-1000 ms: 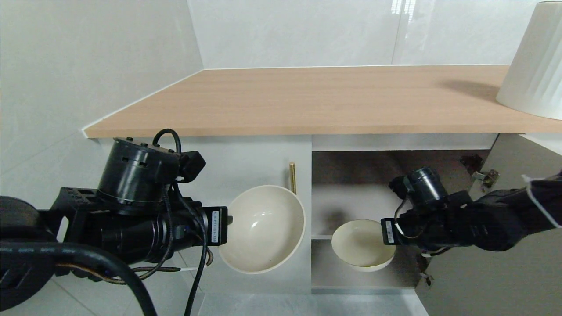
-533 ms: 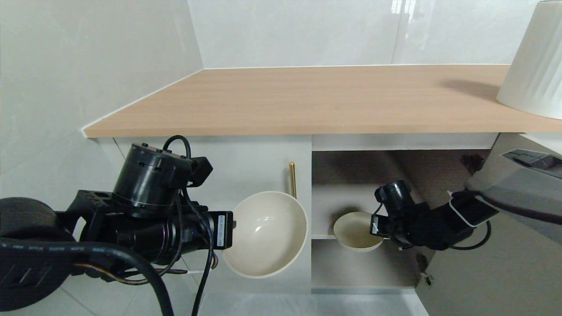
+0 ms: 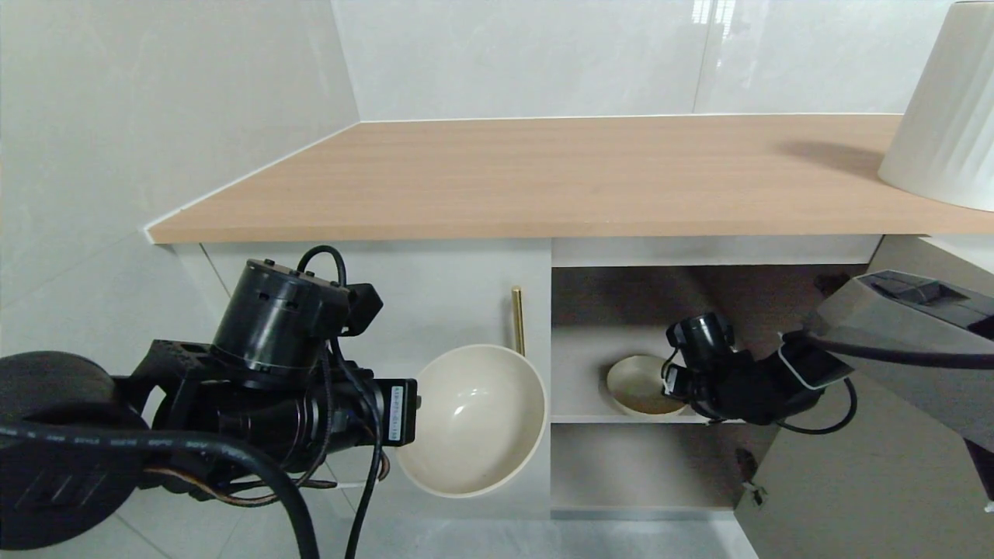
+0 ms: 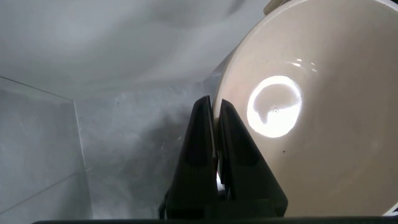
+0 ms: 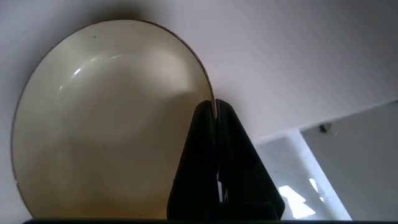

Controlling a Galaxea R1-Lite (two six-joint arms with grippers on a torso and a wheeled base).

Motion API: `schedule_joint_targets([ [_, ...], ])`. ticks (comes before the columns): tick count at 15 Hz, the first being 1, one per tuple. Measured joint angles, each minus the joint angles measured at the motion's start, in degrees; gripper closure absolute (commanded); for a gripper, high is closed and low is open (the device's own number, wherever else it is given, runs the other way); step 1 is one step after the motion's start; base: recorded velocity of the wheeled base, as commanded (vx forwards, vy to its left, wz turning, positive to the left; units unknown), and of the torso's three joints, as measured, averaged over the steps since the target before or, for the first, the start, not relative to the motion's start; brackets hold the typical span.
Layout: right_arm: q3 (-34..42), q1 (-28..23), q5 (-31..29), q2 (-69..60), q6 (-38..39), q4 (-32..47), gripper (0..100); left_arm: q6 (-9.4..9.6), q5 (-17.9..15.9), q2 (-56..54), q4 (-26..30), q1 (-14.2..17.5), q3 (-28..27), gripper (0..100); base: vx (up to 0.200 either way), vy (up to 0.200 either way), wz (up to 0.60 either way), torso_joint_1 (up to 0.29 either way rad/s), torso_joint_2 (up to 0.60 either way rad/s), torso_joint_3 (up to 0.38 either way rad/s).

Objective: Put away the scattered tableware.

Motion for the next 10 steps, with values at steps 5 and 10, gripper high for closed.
schedule_joint_targets([
  [5,-2.8,-0.8,-2.8,1.4,1.1,0.0,100,0.0,0.0,0.0,0.0,-0.1,0.0,100,0.0,0.0,0.0,0.0,0.0,0.0],
  [10,-4.0,-0.9,-3.0,2.2,1.2,0.0,0,0.0,0.2,-0.1,0.0,-0.1,0.0,100,0.0,0.0,0.0,0.0,0.0,0.0],
])
